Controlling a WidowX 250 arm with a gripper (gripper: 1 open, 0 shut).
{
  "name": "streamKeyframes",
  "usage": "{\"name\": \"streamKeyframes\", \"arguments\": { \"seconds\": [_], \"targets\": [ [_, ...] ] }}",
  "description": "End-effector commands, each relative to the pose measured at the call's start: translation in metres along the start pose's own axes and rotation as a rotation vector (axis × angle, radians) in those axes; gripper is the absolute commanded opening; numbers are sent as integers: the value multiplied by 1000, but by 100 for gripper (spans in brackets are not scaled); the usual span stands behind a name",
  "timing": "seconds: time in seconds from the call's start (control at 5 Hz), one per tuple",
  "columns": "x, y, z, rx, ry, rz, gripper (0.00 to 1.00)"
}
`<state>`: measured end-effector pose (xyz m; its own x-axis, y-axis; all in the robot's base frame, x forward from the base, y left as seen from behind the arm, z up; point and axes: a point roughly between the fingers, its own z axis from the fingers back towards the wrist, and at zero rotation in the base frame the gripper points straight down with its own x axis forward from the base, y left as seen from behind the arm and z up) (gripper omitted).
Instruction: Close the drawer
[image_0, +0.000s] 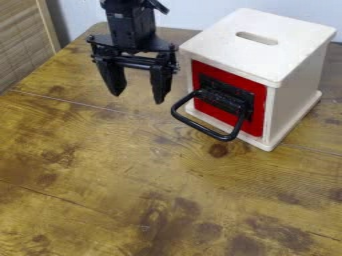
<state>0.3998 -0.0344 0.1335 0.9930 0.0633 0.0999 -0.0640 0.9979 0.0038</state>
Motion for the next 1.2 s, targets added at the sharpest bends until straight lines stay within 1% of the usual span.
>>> {"name": "streamKeyframes", "arguments": {
  "seconds": [0.0, 0.2, 0.4, 0.6, 0.8, 1.0],
  "targets": [
    [3, -2, 27, 2, -73, 48, 100],
    [-11, 1, 21, -7, -80, 34, 100],
    [-24, 1, 35, -28, -101, -26, 100],
    [-27, 8, 35, -20, -81, -60, 100],
    [-28, 16, 30, -14, -72, -55, 100],
    [-25, 26, 27, -9, -76, -39, 100]
  ]
}}
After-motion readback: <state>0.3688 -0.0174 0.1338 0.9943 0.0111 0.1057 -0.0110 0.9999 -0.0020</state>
